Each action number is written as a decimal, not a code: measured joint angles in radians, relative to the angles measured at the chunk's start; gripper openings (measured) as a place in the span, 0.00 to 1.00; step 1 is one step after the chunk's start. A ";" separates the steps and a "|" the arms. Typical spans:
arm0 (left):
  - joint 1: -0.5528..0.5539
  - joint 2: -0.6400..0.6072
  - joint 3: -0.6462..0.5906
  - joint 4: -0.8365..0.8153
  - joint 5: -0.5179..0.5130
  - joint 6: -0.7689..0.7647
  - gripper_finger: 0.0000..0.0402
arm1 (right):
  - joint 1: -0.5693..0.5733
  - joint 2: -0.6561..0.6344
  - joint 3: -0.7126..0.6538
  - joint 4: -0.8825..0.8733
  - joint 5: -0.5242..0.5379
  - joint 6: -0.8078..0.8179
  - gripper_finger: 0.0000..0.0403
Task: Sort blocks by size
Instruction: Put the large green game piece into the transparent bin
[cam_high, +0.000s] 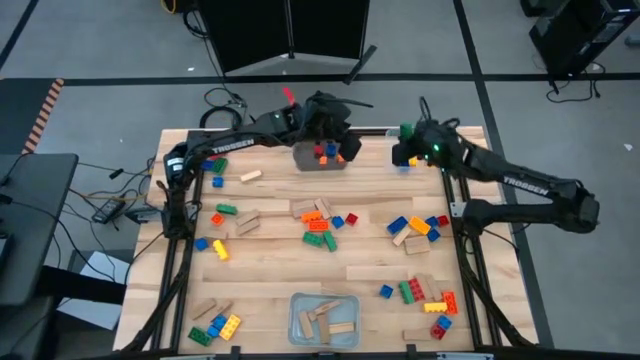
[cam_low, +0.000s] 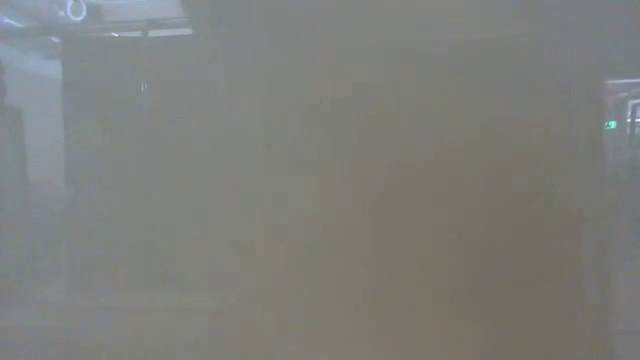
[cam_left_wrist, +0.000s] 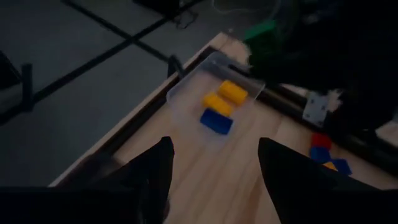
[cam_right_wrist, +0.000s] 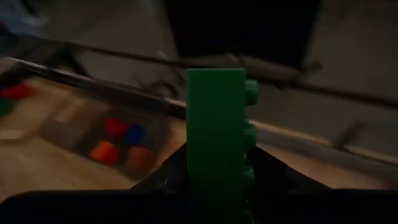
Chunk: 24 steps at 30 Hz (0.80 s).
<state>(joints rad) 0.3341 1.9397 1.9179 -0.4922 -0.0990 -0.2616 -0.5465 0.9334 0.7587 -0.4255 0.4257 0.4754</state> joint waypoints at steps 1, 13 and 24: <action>-0.001 -0.005 0.000 -0.006 0.002 0.000 0.60 | -0.028 0.022 0.030 -0.056 -0.001 0.017 0.29; -0.002 -0.042 0.000 -0.125 0.003 0.025 0.60 | -0.233 0.255 0.131 -0.374 -0.149 0.130 0.29; -0.007 -0.137 -0.171 -0.074 0.019 0.049 0.60 | -0.360 0.386 0.131 -0.449 -0.193 0.131 0.30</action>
<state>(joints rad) 0.3272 1.8023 1.7466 -0.5659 -0.0803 -0.2123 -0.9065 1.3191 0.8894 -0.8743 0.2327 0.6067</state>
